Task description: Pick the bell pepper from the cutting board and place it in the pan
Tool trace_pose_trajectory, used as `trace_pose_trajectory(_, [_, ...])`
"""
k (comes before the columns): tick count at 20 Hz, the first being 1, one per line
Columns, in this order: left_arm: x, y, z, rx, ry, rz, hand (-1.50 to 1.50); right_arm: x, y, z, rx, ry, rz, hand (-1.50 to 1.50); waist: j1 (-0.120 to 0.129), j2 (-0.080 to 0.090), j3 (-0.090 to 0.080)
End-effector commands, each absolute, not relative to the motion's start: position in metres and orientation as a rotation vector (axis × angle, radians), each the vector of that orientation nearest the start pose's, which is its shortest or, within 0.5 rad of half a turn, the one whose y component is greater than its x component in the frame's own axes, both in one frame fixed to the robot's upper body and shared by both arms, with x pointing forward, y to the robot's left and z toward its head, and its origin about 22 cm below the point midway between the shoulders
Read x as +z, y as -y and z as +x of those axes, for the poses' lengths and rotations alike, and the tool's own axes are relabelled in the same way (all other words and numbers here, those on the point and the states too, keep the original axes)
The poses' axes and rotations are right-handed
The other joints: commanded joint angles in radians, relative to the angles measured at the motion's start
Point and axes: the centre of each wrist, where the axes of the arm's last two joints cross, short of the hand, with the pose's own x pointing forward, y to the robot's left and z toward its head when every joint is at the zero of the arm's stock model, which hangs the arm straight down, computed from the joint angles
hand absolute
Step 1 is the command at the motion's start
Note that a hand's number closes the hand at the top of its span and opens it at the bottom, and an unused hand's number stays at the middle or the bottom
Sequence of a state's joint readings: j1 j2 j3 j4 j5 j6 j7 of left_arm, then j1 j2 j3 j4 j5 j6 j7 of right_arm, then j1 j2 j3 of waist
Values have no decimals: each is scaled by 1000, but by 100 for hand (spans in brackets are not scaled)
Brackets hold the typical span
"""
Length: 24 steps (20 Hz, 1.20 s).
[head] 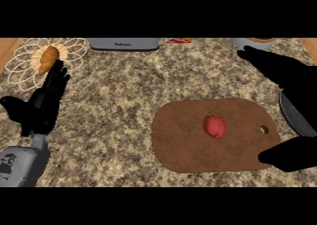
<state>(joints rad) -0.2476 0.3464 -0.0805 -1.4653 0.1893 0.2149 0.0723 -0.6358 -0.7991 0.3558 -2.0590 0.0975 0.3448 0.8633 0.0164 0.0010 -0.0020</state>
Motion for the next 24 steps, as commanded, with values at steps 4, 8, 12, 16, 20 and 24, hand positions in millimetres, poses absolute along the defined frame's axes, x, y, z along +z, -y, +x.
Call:
trace_pose_trajectory(4, [49, -274, 293, -49, 1620, 210, 0, 233, 142, 233, 1268, 1417, -612, -150, -8, -2, 1])
trace_pose_trajectory(8, [58, -267, 287, -45, 1623, 195, 0, 224, 143, 259, 1293, 1304, -681, -150, -8, -3, 2])
trace_pose_trajectory(12, [52, -272, 308, -24, 1614, 193, 0, 231, 140, 258, 1240, 1287, -713, -150, -19, -2, 1])
trace_pose_trajectory(16, [62, -275, 297, -55, 1611, 193, 0, 202, 123, 267, 1238, 1235, -768, -150, -8, -2, 1])
trace_pose_trajectory(20, [70, -289, 291, -63, 1615, 189, 0, 197, 147, 270, 1215, 1154, -789, -150, -13, -3, 2])
trace_pose_trajectory(24, [47, -269, 287, -40, 1618, 196, 0, 176, 156, 286, 1260, 1139, -734, -150, -13, -1, 2])
